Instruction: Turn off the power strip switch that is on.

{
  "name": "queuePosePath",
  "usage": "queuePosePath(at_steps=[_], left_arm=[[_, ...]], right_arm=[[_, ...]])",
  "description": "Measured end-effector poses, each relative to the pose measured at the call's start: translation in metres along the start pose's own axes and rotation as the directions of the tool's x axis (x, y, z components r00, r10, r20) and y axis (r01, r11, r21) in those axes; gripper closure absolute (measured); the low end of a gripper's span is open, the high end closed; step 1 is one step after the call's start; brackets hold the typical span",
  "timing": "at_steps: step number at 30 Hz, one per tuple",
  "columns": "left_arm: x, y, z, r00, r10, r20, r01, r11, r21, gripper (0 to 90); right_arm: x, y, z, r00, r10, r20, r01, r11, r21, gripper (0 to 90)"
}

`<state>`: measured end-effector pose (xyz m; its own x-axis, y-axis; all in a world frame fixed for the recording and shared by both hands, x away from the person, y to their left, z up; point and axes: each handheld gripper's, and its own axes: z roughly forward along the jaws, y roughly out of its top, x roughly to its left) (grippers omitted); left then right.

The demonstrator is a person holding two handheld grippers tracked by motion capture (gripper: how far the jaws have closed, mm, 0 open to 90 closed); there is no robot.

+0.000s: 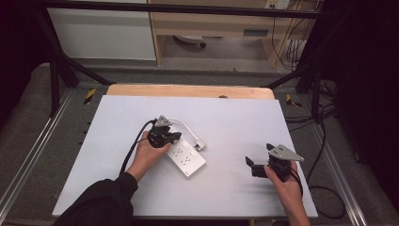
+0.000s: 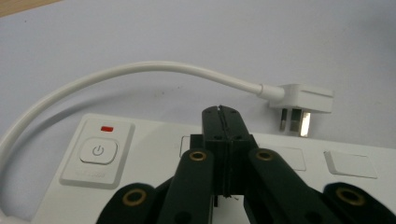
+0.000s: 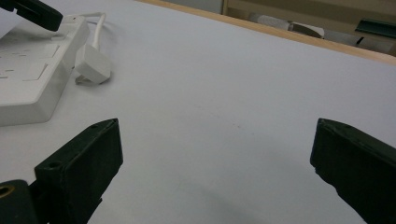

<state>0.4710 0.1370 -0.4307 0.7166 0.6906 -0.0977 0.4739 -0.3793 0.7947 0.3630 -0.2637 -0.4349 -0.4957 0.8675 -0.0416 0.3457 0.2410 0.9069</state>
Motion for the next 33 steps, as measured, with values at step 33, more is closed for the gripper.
queuePosePath(at_steps=[33], left_arm=[[-0.0049, -0.0014, 0.0041, 0.9999, 0.014, 0.004, -0.014, 0.9998, 0.014, 90.0]], right_arm=[[-0.0001, -0.0001, -0.0001, 1.0, -0.001, 0.0, 0.001, 1.0, 0.001, 2.8]])
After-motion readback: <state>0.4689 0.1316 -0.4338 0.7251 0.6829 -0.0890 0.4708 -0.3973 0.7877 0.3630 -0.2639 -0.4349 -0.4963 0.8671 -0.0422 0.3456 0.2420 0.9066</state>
